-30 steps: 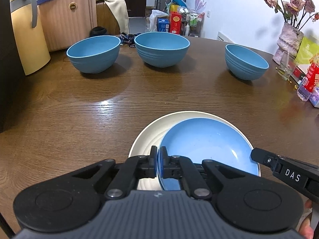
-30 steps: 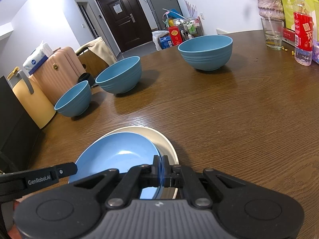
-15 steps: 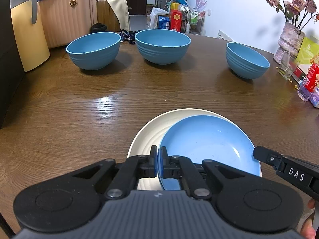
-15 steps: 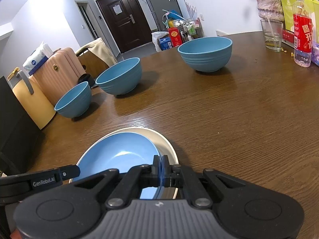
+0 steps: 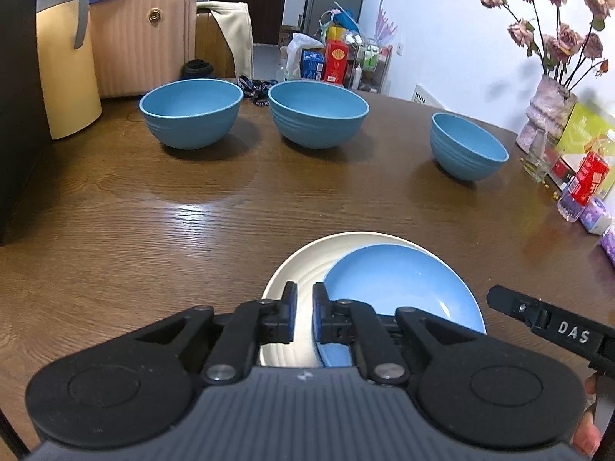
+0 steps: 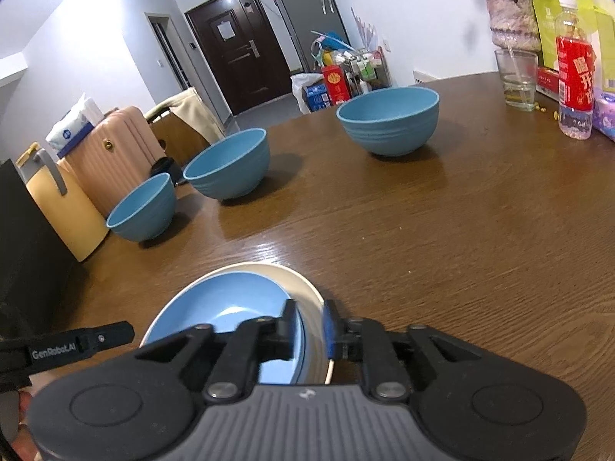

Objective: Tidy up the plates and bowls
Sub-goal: 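Open both grippers and pull back from the plate stack, then move both open grippers to the rim of a light blue bowl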

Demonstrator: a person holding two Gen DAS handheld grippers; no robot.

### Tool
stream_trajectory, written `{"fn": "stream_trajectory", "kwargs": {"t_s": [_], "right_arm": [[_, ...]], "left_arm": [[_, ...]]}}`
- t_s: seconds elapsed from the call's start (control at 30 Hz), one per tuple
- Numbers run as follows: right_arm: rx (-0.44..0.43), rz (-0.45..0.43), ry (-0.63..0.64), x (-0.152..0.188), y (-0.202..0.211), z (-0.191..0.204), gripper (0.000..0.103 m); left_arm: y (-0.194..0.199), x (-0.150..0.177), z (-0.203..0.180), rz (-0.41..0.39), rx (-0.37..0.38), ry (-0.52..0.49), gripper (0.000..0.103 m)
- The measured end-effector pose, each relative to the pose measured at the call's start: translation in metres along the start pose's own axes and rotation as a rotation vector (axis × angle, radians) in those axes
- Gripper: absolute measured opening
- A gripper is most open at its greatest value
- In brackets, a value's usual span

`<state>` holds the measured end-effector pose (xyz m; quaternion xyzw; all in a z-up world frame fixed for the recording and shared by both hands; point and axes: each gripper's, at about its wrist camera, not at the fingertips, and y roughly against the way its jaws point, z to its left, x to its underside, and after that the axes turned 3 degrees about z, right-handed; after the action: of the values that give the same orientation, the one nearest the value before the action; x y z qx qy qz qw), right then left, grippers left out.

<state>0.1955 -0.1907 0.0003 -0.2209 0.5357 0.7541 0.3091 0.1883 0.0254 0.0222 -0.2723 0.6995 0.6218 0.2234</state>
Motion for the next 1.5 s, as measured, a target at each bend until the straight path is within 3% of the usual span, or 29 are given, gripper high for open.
{"fn": "stream_trajectory", "kwargs": {"t_s": [0.03,0.07,0.1,0.17,0.23,0.27,0.57,0.87,1.2,1.5], "right_arm": [[0.000,-0.008,0.002,0.000,0.002,0.000,0.039],[-0.003,-0.021,0.005,0.000,0.005,0.000,0.057],[-0.006,-0.033,0.010,-0.001,0.008,0.000,0.074],[-0.014,-0.064,0.015,-0.001,0.014,0.001,0.093],[-0.018,-0.089,0.022,-0.001,0.019,0.002,0.101],[-0.018,-0.099,0.026,-0.001,0.021,0.003,0.103],[-0.058,-0.125,0.114,-0.002,0.033,0.021,0.103],[-0.120,-0.111,0.214,-0.004,0.032,0.056,0.103],[-0.140,-0.077,0.306,-0.036,0.024,0.109,0.103],[-0.176,-0.001,0.310,-0.088,-0.006,0.168,0.103]], "left_arm": [[0.003,0.001,0.002,-0.010,-0.004,0.002,0.035],[0.006,0.002,0.004,-0.027,-0.012,0.005,0.055],[0.011,0.004,0.004,-0.050,-0.025,0.005,0.060],[0.019,0.006,0.006,-0.086,-0.048,0.000,0.079],[0.027,0.008,0.010,-0.113,-0.056,0.011,0.100],[0.032,0.009,0.013,-0.136,-0.065,0.021,0.103],[0.065,0.013,0.032,-0.255,-0.115,0.044,0.103],[0.082,0.008,0.049,-0.291,-0.146,0.054,0.103],[0.091,-0.018,0.083,-0.284,-0.188,0.099,0.103],[0.087,-0.070,0.122,-0.217,-0.195,0.194,0.103]]}}
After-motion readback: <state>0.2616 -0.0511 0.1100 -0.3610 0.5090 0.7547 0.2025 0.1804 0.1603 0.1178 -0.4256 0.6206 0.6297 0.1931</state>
